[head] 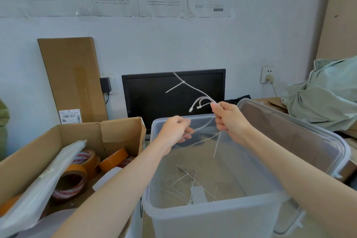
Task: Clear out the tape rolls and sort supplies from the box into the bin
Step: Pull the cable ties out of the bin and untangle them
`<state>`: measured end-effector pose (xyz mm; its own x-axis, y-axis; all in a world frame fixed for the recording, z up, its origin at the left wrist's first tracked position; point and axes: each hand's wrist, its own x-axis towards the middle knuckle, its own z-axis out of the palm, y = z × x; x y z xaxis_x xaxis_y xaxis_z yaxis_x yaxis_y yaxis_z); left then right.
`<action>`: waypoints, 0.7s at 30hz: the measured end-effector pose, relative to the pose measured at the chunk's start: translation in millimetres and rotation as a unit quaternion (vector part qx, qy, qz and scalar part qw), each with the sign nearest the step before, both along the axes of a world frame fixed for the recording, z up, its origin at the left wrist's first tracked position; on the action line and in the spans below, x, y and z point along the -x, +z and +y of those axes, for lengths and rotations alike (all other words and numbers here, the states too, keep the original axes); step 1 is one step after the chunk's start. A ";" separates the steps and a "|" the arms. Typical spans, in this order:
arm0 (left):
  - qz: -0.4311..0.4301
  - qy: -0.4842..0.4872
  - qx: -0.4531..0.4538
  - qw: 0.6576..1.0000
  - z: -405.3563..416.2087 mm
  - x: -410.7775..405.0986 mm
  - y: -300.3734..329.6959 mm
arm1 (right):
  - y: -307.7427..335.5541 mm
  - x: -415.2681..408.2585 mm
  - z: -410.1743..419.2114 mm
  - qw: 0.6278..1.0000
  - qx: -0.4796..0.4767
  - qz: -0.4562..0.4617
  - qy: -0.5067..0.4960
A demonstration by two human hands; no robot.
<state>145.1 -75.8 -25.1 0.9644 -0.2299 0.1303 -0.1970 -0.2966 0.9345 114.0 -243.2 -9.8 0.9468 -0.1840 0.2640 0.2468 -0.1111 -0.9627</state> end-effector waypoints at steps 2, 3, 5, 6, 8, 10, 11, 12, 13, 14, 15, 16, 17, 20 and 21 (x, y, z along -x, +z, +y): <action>-0.013 0.013 -0.001 1.000 -0.3 -2.3 -2.2 | -0.5 -1.2 -0.3 0.999 0.025 0.025 -0.024; -0.027 0.025 0.005 0.999 -0.2 -2.0 -2.2 | -0.7 -1.3 0.4 0.998 0.053 0.031 -0.033; -0.053 0.038 0.035 0.997 -0.2 0.0 0.0 | -1.6 -1.8 1.5 0.993 0.108 0.026 -0.049; -0.061 0.028 0.050 0.996 0.0 1.4 1.5 | -1.6 -1.9 1.7 0.991 0.119 0.019 -0.049; -0.066 -0.016 0.057 0.996 0.4 3.4 2.6 | -2.3 -2.5 1.9 0.995 0.095 0.012 -0.011; -0.073 -0.057 0.032 0.995 0.0 4.2 1.3 | -2.6 -1.7 2.7 0.997 0.051 0.030 0.053; -0.080 -0.063 0.020 0.995 -0.2 4.5 0.8 | -2.7 -0.4 3.3 0.995 0.044 0.044 0.076; -0.088 -0.059 0.015 0.994 -0.2 3.8 0.4 | -2.8 0.8 3.8 0.993 0.049 0.055 0.089; -0.095 -0.052 0.018 0.994 0.5 3.2 0.0 | -2.5 2.4 4.4 0.991 0.063 0.063 0.098; -0.100 -0.044 0.024 0.994 1.3 2.4 -0.1 | -2.7 2.8 4.1 0.989 0.079 0.070 0.106; -0.106 -0.038 0.029 0.993 2.4 2.4 -0.1 | -2.5 3.5 4.2 0.986 0.094 0.077 0.111; -0.116 -0.029 0.031 0.992 3.2 2.0 -0.5 | -2.3 4.0 4.4 0.984 0.106 0.082 0.114; -0.131 -0.016 0.031 0.991 3.6 1.8 -0.5 | -2.1 4.2 4.5 0.983 0.115 0.087 0.115; -0.203 0.044 0.014 0.978 3.4 -1.1 -1.3 | -1.8 4.6 4.2 0.979 0.141 0.098 0.113; -0.221 0.066 0.009 0.973 3.4 -2.5 -1.5 | -2.0 4.7 3.9 0.976 0.156 0.100 0.112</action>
<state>147.6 -72.4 -26.6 0.8342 -0.1014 0.5421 -0.5421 -0.3318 0.7721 109.3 -239.3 -11.9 0.9923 0.0940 0.0803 0.1097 -0.3705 -0.9223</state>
